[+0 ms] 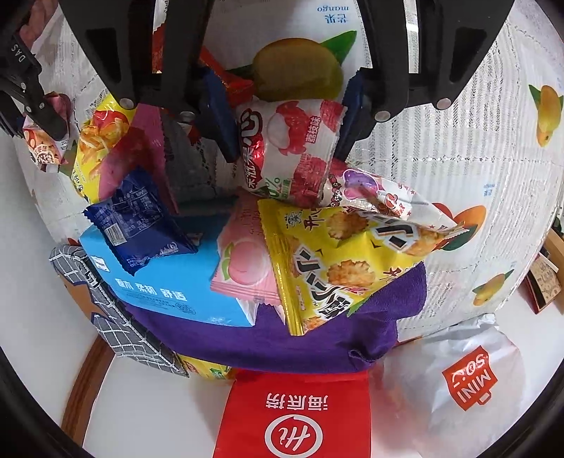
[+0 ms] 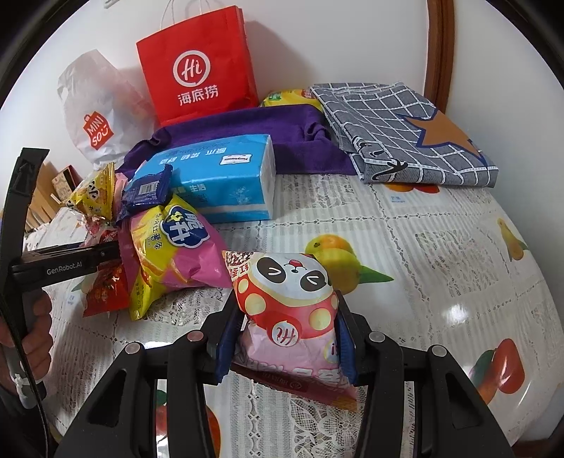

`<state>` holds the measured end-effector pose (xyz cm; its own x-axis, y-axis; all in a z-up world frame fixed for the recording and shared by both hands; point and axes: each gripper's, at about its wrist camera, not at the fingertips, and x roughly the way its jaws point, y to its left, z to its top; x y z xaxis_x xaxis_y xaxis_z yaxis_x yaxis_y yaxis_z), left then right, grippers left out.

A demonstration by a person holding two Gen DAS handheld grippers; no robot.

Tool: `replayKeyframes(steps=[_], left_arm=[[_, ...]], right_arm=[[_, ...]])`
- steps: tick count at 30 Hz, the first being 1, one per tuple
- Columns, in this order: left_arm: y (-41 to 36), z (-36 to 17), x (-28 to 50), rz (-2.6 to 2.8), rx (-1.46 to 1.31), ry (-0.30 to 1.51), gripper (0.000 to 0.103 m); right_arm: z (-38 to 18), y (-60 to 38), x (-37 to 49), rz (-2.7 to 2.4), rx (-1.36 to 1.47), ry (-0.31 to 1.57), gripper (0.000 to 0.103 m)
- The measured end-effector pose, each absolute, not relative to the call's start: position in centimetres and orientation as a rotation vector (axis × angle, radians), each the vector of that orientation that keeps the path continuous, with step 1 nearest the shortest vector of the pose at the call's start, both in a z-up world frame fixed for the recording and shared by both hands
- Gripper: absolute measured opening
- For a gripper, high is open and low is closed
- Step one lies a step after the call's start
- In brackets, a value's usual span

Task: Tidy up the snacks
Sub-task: 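Grasp the red-and-white lychee candy packet with the left tool while the right holds the panda bag, then lift both held packets and carry them over the purple towel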

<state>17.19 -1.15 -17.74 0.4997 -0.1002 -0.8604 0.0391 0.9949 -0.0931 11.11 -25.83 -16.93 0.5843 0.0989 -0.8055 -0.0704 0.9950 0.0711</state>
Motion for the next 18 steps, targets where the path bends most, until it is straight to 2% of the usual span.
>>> replayKeyframes(steps=[8,18], left_arm=[[-0.9,-17.5,16.9,-0.114,-0.076,1.034,0.043],[0.1,-16.7,15.8,-0.159,-0.092,1.013,0.027]], right_arm=[[-16.3,-25.0,11.2,0.090,0.018,0.946,0.048],[-15.1,-23.7,11.4,0.070,0.003,0.944,0.048]])
